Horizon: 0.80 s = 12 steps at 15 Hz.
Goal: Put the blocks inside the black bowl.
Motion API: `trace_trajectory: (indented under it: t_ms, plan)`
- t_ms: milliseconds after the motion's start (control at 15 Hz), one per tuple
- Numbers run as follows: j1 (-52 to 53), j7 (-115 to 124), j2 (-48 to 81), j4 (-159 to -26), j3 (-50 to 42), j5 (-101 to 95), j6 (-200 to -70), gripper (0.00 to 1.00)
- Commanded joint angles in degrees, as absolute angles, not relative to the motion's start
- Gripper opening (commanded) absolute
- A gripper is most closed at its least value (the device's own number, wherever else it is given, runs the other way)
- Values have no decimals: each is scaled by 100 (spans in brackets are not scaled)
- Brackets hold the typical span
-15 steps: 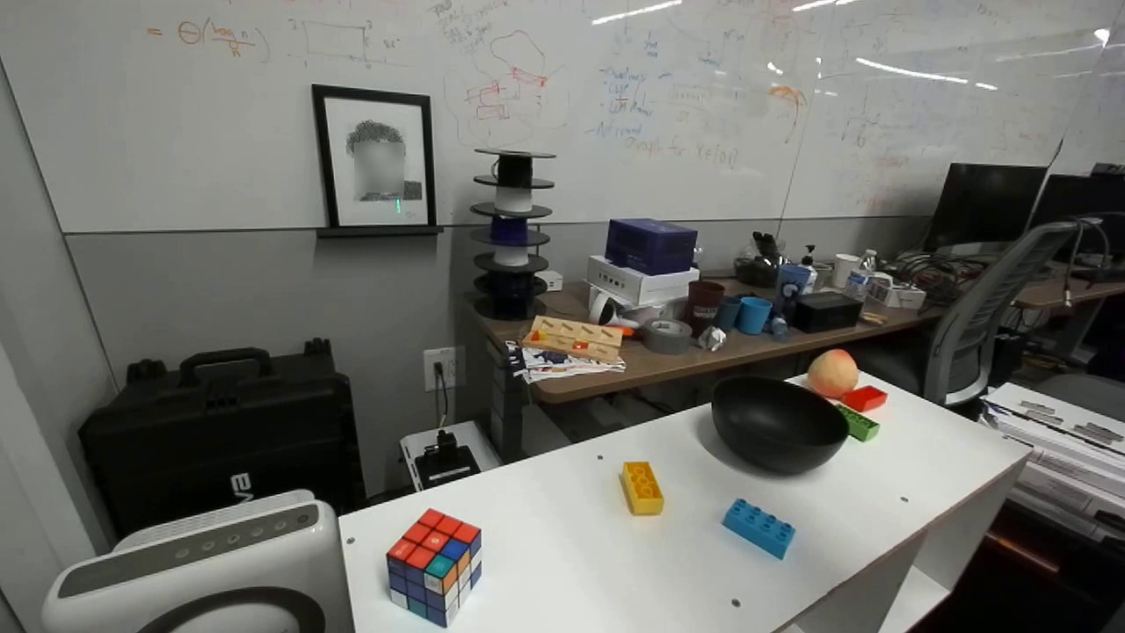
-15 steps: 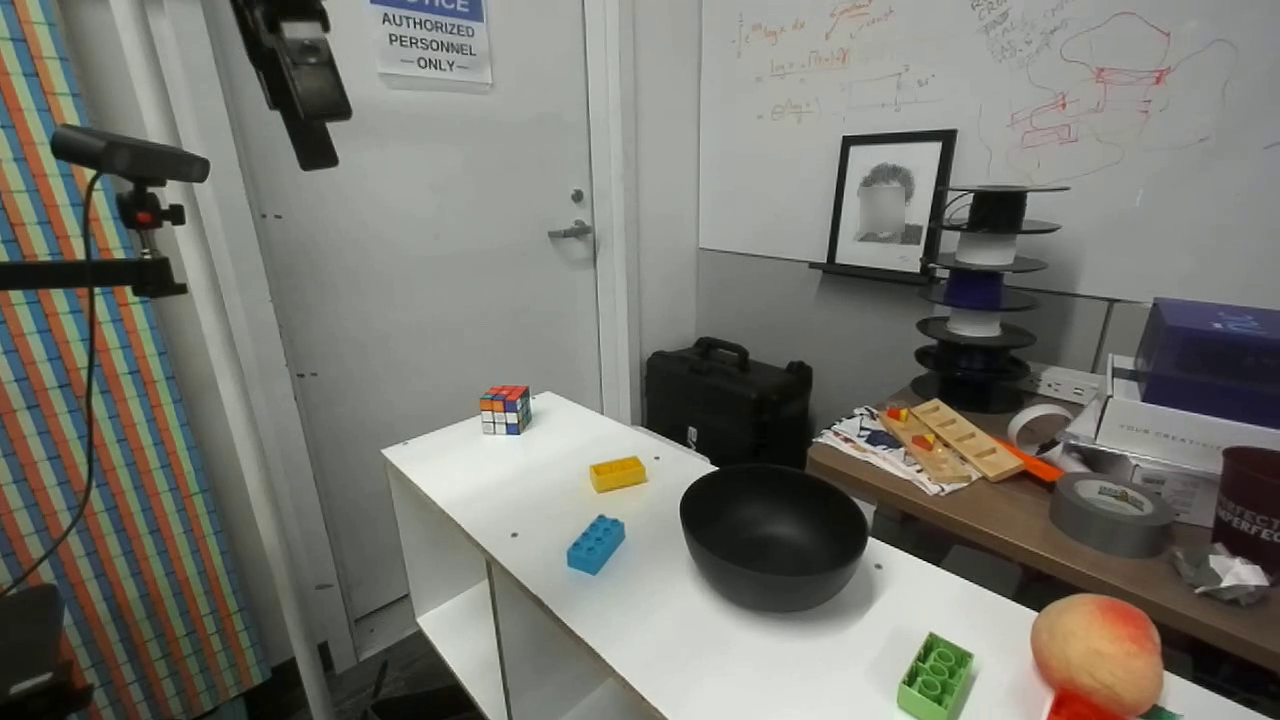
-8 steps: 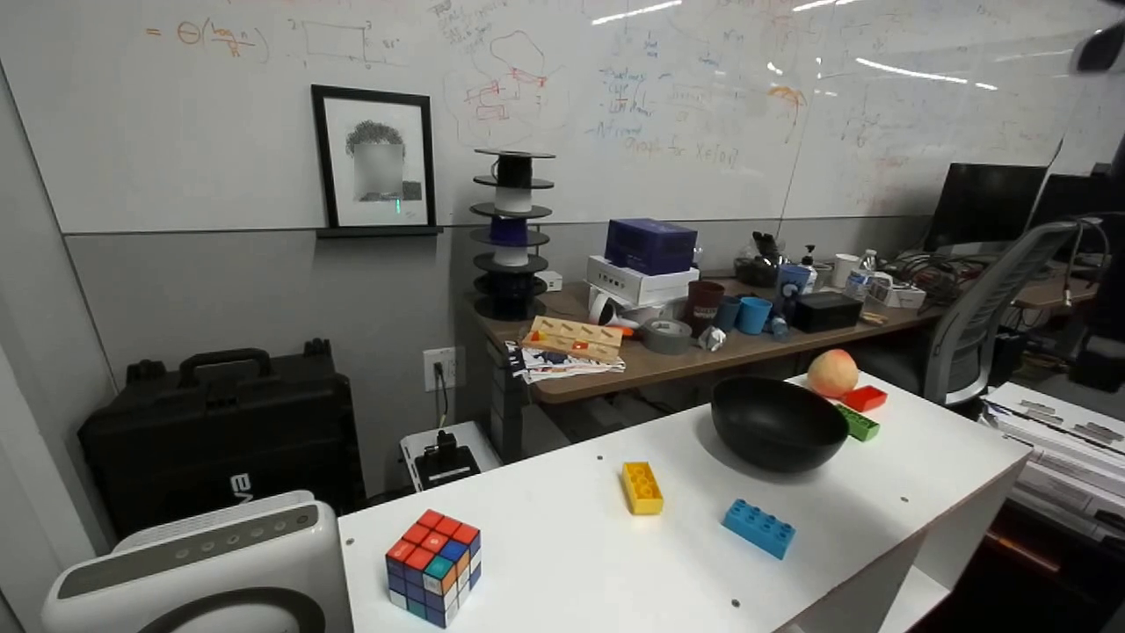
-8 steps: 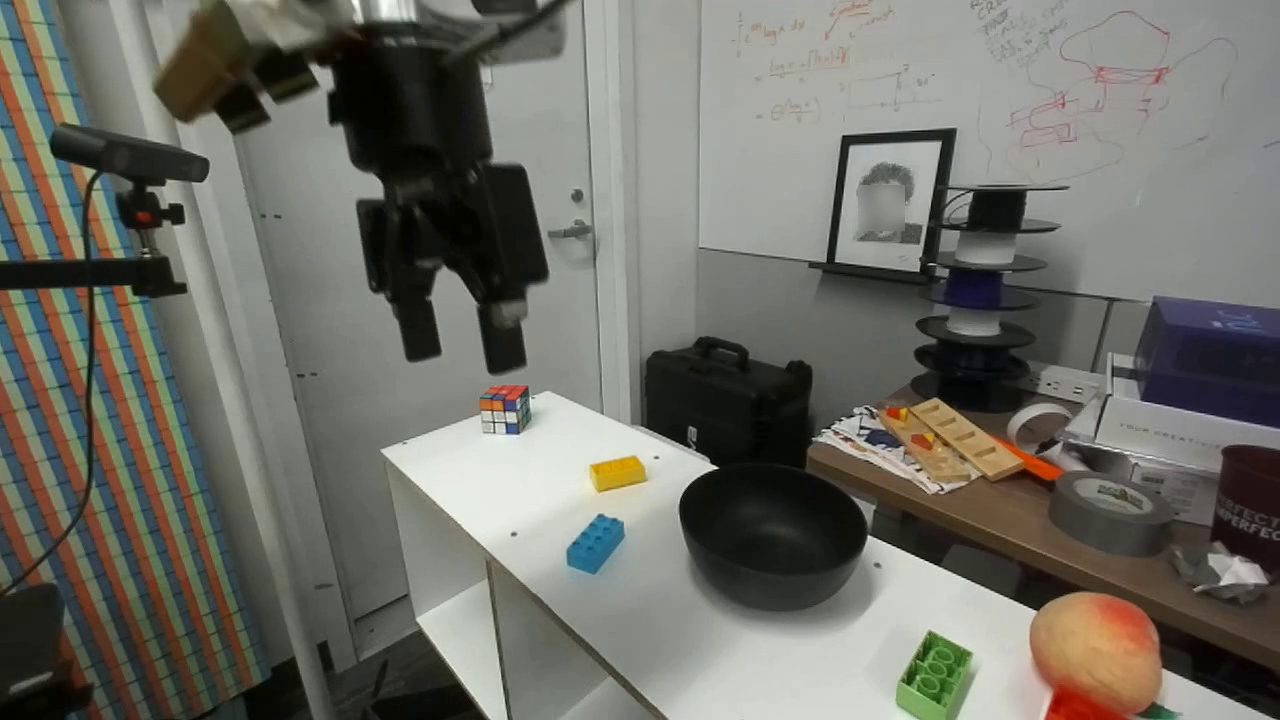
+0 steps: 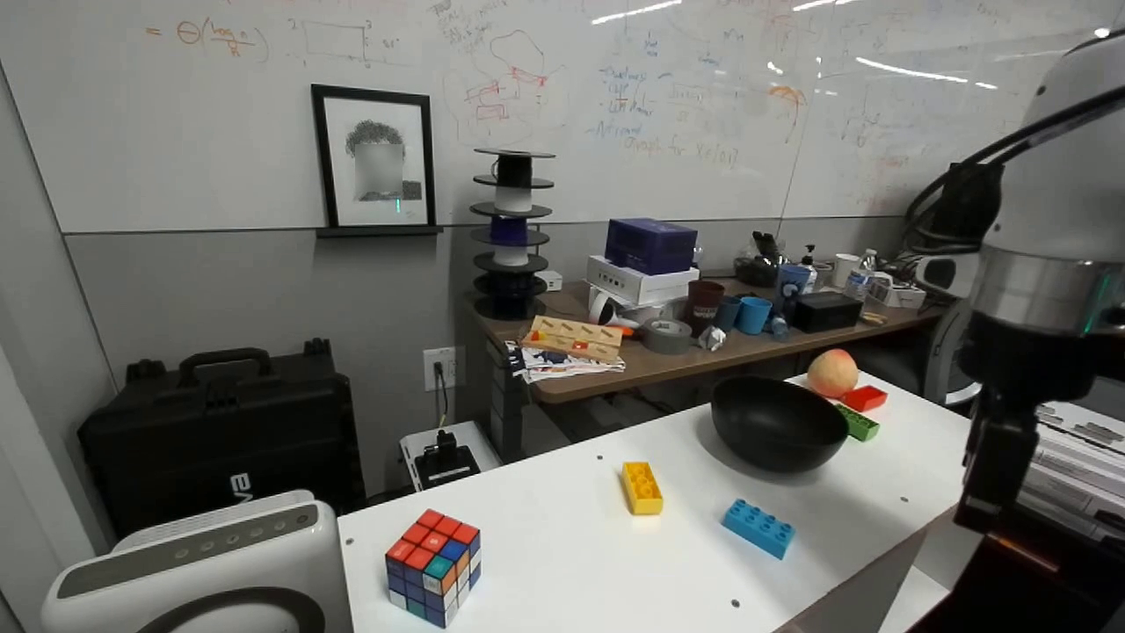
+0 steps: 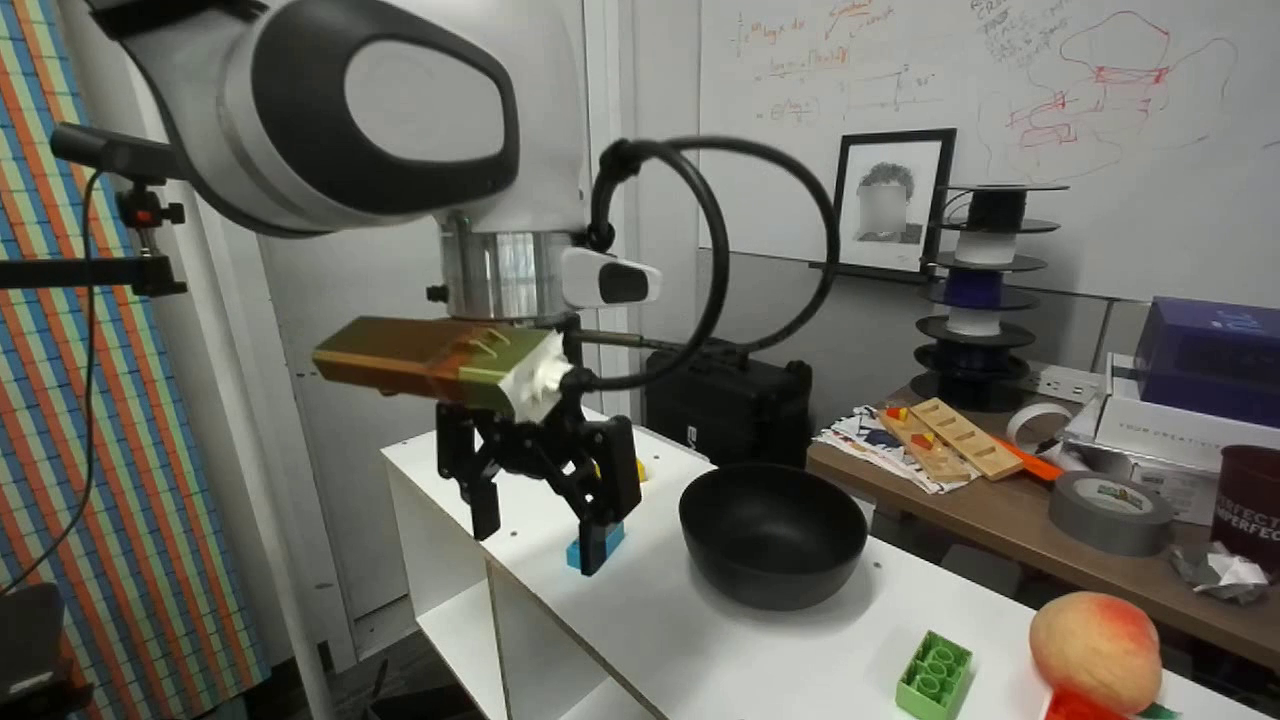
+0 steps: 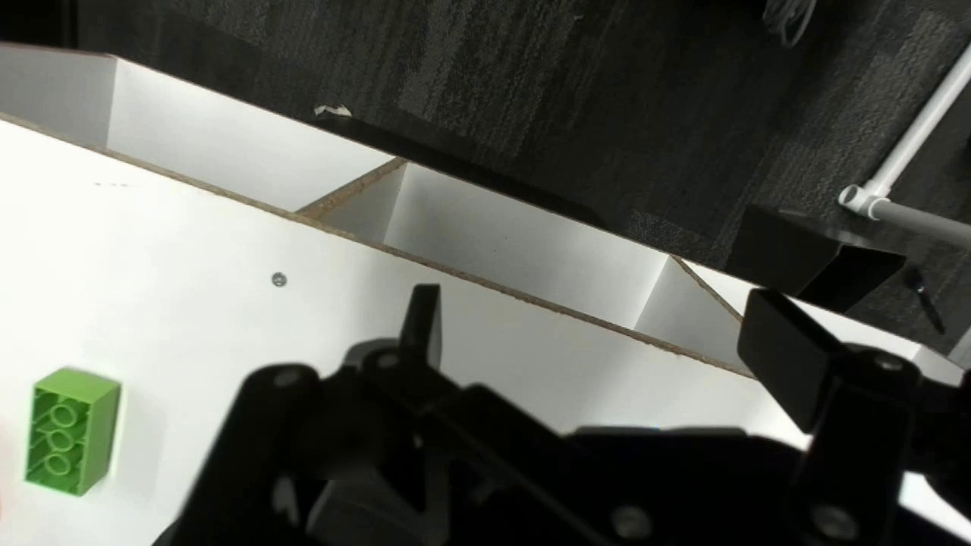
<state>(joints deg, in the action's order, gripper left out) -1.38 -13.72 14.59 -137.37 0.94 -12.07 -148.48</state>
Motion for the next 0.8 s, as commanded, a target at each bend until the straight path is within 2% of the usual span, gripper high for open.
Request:
trace_trajectory:
  t_ms: [0,733]
  plan:
    - [-18,-1403,2223,-13268,85,-1402,-15427,100]
    - [492,-1283,3975,-11795,52,-1732,-16141,100]
